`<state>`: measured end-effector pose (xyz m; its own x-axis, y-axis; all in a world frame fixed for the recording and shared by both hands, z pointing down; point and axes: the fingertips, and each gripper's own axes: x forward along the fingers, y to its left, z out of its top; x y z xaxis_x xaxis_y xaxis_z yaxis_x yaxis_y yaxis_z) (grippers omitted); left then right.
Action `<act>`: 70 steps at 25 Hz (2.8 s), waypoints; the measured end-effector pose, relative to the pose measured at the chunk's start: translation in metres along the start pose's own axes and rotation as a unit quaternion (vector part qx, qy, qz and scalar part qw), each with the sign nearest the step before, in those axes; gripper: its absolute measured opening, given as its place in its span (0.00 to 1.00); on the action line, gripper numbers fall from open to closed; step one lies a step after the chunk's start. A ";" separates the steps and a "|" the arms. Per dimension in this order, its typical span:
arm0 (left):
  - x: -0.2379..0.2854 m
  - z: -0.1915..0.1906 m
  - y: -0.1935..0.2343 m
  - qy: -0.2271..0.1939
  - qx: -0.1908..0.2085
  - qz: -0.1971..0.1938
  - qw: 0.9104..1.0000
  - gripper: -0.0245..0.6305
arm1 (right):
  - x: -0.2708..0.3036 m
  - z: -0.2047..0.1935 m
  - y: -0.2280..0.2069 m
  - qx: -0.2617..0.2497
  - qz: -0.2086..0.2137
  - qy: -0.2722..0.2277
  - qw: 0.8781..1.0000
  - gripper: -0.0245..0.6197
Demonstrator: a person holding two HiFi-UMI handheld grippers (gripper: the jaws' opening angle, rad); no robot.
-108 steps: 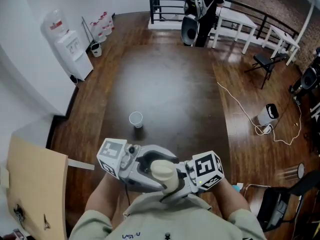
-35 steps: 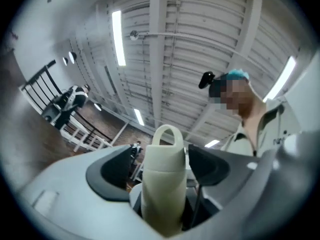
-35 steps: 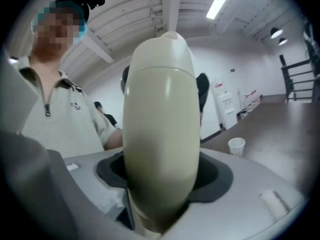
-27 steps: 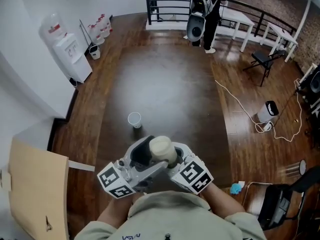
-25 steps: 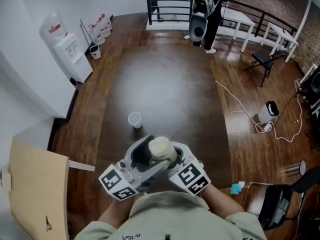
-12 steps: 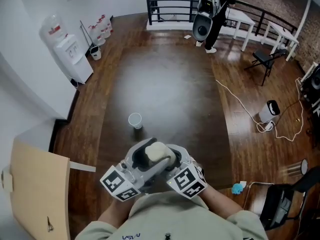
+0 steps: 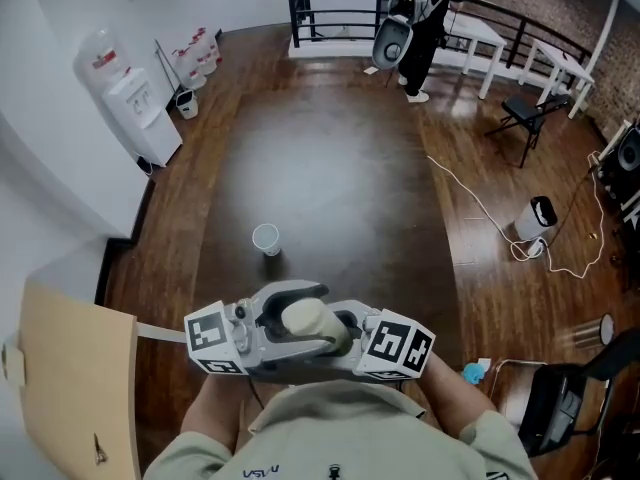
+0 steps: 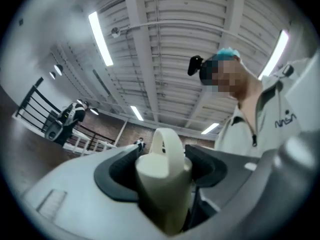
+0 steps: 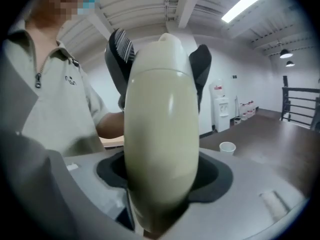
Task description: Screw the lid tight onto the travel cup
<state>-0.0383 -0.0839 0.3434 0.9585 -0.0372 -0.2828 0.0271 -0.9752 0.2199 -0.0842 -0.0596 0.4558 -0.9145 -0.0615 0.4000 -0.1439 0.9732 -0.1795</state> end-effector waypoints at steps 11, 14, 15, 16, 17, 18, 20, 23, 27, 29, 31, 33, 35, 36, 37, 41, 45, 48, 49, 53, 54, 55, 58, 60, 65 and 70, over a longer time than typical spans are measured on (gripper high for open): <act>0.008 -0.027 -0.021 0.047 -0.077 -0.140 0.986 0.51 | 0.007 -0.018 0.035 0.042 0.144 -0.027 0.988 0.50; 0.009 -0.028 -0.005 0.043 -0.058 -0.078 0.994 0.54 | 0.007 -0.022 0.016 0.031 0.085 -0.033 0.995 0.51; 0.008 -0.028 0.002 0.043 -0.049 -0.052 0.997 0.57 | 0.006 -0.024 0.007 0.026 0.060 -0.037 0.997 0.51; 0.005 -0.028 0.008 0.043 -0.040 -0.026 0.998 0.57 | 0.004 -0.025 -0.002 0.023 0.034 -0.043 0.998 0.51; 0.002 -0.028 0.015 0.042 -0.033 -0.002 0.999 0.57 | 0.002 -0.026 -0.012 0.023 0.005 -0.053 0.998 0.51; -0.003 -0.028 0.021 0.041 -0.027 0.022 0.999 0.57 | -0.001 -0.027 -0.023 0.023 -0.025 -0.065 0.997 0.51; -0.014 -0.028 0.035 0.035 -0.021 0.070 0.997 0.57 | -0.008 -0.030 -0.047 0.026 -0.091 -0.090 0.991 0.51; -0.032 -0.032 0.055 0.016 -0.023 0.154 0.988 0.50 | -0.017 -0.041 -0.081 0.023 -0.185 -0.111 0.976 0.51; -0.054 -0.048 0.075 0.005 -0.025 0.271 0.962 0.25 | -0.024 -0.069 -0.116 0.012 -0.274 -0.104 0.956 0.51; -0.063 -0.059 0.079 0.010 -0.023 0.312 0.950 0.15 | -0.025 -0.080 -0.127 0.015 -0.296 -0.107 0.949 0.51; -0.071 -0.072 0.082 0.020 -0.020 0.348 0.937 0.05 | -0.025 -0.094 -0.138 0.017 -0.317 -0.110 0.942 0.51; -0.078 -0.090 0.086 0.037 -0.024 0.378 0.925 0.04 | -0.024 -0.108 -0.146 0.021 -0.334 -0.108 0.936 0.51; -0.086 -0.114 0.088 0.060 -0.035 0.400 0.914 0.04 | -0.019 -0.118 -0.151 0.022 -0.342 -0.107 0.933 0.51; -0.089 -0.128 0.087 0.073 -0.043 0.408 0.909 0.04 | -0.015 -0.122 -0.154 0.022 -0.344 -0.106 0.933 0.50; -0.092 -0.140 0.086 0.083 -0.053 0.414 0.905 0.04 | -0.012 -0.128 -0.156 0.022 -0.345 -0.105 0.932 0.50; -0.094 -0.177 0.079 0.100 -0.095 0.429 0.893 0.04 | -0.003 -0.147 -0.171 0.021 -0.348 -0.100 0.932 0.50; -0.096 -0.201 0.075 0.101 -0.132 0.443 0.881 0.04 | 0.003 -0.167 -0.176 0.033 -0.344 -0.099 0.933 0.50; -0.095 -0.206 0.078 0.094 -0.142 0.449 0.877 0.04 | 0.006 -0.178 -0.179 0.034 -0.345 -0.099 0.933 0.50; -0.094 -0.207 0.079 0.091 -0.144 0.450 0.877 0.04 | 0.008 -0.181 -0.180 0.034 -0.345 -0.098 0.933 0.50; -0.093 -0.212 0.084 0.082 -0.162 0.454 0.872 0.04 | 0.012 -0.189 -0.183 0.033 -0.341 -0.097 0.934 0.50; -0.093 -0.213 0.084 0.081 -0.166 0.455 0.871 0.04 | 0.013 -0.191 -0.183 0.032 -0.340 -0.098 0.935 0.50; -0.094 -0.214 0.085 0.080 -0.168 0.457 0.870 0.04 | 0.014 -0.192 -0.183 0.032 -0.339 -0.100 0.935 0.50; -0.094 -0.216 0.088 0.078 -0.172 0.462 0.867 0.04 | 0.016 -0.194 -0.183 0.028 -0.338 -0.100 0.936 0.50; -0.093 -0.218 0.089 0.078 -0.174 0.464 0.865 0.04 | 0.017 -0.197 -0.180 0.022 -0.336 -0.095 0.937 0.51; -0.086 -0.223 0.090 0.075 -0.180 0.468 0.862 0.04 | 0.016 -0.204 -0.179 0.001 -0.335 -0.072 0.940 0.51; -0.079 -0.225 0.089 0.064 -0.187 0.474 0.858 0.04 | 0.023 -0.206 -0.176 -0.004 -0.312 -0.050 0.949 0.54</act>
<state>-0.0475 -0.1189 0.5958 0.6229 -0.7273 0.2883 -0.7154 -0.3804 0.5861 -0.0017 -0.1863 0.6818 -0.6832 -0.6473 0.3379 -0.6673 0.7414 0.0712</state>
